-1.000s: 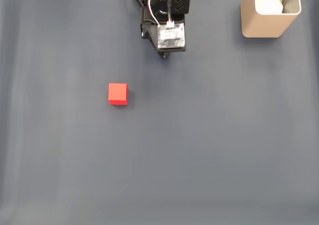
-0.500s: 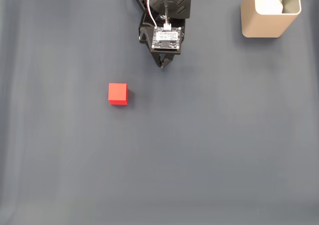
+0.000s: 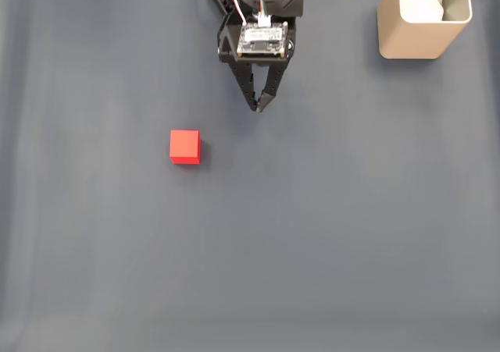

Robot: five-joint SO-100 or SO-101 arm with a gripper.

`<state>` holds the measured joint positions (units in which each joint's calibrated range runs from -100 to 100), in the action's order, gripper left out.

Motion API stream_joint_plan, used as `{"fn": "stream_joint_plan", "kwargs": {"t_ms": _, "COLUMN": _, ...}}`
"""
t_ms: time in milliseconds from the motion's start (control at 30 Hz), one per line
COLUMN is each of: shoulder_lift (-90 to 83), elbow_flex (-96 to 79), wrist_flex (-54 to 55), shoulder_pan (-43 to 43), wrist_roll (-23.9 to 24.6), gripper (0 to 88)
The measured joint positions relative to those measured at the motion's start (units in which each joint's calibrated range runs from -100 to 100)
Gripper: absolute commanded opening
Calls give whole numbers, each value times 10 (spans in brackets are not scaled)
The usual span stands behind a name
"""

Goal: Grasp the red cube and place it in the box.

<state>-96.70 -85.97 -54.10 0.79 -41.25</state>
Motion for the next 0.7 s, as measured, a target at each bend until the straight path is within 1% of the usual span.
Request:
{"fn": "stream_joint_plan", "kwargs": {"t_ms": 367, "shoulder_lift": 128, "elbow_flex": 167, "wrist_flex": -15, "shoulder_pan": 5, "wrist_roll": 0, "gripper": 2}}
{"fn": "stream_joint_plan", "kwargs": {"t_ms": 567, "shoulder_lift": 196, "elbow_flex": 260, "wrist_flex": -55, "shoulder_pan": 5, "wrist_roll": 0, "gripper": 2}}
{"fn": "stream_joint_plan", "kwargs": {"t_ms": 700, "shoulder_lift": 233, "elbow_flex": 313, "wrist_flex": -98, "shoulder_pan": 5, "wrist_roll": -10, "gripper": 2}}
